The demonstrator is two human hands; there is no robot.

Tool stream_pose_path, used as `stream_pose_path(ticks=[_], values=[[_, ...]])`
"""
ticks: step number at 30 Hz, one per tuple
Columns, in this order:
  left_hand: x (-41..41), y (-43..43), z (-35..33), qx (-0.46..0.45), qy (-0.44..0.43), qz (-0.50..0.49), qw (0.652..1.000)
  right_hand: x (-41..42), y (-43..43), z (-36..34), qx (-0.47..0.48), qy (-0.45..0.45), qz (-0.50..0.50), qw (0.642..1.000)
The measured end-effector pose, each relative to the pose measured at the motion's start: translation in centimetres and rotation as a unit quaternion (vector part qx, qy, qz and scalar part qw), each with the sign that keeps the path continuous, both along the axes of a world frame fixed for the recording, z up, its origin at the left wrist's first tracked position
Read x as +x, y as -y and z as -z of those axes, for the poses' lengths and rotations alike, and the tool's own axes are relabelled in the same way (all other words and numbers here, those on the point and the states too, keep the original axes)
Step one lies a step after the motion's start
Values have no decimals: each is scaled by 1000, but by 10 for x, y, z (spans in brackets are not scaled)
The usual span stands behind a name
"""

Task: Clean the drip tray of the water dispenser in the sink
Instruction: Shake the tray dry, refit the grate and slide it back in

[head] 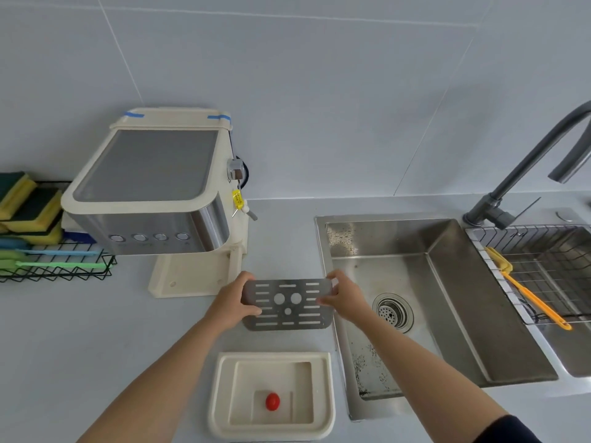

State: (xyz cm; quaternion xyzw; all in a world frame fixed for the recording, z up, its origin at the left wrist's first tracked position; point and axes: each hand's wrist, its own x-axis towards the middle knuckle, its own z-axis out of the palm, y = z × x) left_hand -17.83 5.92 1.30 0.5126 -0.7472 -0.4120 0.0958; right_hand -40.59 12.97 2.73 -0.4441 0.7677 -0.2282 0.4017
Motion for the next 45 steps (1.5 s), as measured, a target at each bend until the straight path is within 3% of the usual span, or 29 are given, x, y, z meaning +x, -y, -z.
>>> stream_pose_path(ticks=[7, 25, 35, 45], values=[[6, -3, -28, 5, -49, -22, 999, 3, -11, -19, -35, 53, 48, 997], [51, -80, -14, 50, 41, 19, 998, 50, -110, -6, 47, 29, 57, 997], [57, -94, -7, -19, 133, 14, 991, 64, -116, 5, 72, -48, 49, 995], [59, -92, 1, -47, 156, 22, 986, 62, -109, 4, 114, -151, -58, 980]])
